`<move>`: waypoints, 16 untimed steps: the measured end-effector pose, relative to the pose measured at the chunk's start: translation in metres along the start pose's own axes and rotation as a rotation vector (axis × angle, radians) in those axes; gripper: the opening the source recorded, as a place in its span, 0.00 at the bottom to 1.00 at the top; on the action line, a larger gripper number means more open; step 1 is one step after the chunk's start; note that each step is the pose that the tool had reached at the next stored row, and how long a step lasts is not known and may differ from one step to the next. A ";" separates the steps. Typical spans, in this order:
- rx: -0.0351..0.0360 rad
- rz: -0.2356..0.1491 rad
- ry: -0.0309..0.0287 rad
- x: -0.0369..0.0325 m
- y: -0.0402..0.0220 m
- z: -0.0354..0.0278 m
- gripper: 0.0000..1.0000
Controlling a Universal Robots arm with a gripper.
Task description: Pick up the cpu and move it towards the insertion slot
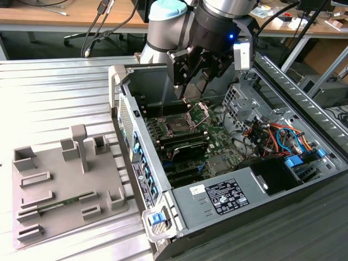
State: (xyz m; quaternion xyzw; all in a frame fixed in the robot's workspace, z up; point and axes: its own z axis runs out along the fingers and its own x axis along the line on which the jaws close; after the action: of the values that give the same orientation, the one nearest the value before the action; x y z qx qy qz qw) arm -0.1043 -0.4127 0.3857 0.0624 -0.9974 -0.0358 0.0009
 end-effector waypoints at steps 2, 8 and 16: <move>0.0000 0.000 0.0001 -0.0007 -0.0001 0.0003 0.55; 0.0000 0.000 0.0001 -0.0026 -0.0004 0.0009 0.55; 0.0000 0.000 0.0001 -0.0055 -0.0008 0.0019 0.55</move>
State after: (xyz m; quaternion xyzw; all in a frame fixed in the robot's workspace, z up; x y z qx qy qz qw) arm -0.0987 -0.4126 0.3838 0.0625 -0.9974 -0.0358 0.0009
